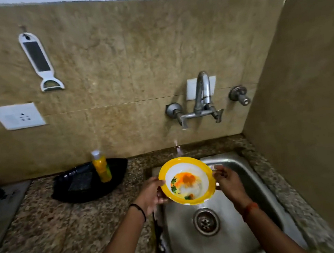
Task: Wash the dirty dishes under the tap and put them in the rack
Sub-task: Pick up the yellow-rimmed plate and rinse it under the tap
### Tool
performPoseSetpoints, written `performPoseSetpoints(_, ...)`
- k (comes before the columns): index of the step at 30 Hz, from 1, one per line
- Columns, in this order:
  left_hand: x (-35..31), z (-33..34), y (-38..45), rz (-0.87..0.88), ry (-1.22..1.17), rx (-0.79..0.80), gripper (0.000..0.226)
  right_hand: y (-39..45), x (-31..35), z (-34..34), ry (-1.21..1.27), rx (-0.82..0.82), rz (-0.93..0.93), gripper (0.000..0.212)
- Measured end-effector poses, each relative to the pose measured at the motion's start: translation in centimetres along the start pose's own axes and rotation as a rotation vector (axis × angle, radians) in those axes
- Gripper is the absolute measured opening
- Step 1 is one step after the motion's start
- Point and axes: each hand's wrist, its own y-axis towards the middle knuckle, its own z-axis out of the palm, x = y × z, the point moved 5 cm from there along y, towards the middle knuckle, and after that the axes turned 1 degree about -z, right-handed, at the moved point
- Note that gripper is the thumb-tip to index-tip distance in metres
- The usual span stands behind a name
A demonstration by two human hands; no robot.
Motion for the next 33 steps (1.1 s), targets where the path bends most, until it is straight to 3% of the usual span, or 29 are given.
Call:
performPoseSetpoints(3, 0.1, 3.1, 0.4, 0.030, -0.006, 0.002, 0.018, 2.9, 1.4, -3.2, -0.095, -0.094, -0.109, 0.027)
performPoseSetpoints(9, -1.1, 6.3, 0.8, 0.051, -0.084, 0.005, 0.019, 7.7, 8.5, -4.8, -0.345, -0.118, -0.288, 0.049)
performPoseSetpoints(14, -2.9, 7.7, 1.6, 0.097, -0.088, -0.027, 0.026, 10.7, 13.2, -4.0, -0.625, -0.204, -0.396, 0.038)
performPoseSetpoints(27, -3.7, 8.3, 3.6, 0.114, -0.106, -0.034, 0.027, 15.3, 13.2, -3.6, -0.621, -0.235, -0.384, 0.027)
performPoseSetpoints(33, -3.3, 8.6, 4.6, 0.100, -0.118, -0.046, 0.031, 13.2, 12.6, -4.5, -0.455, -0.226, -0.342, 0.035)
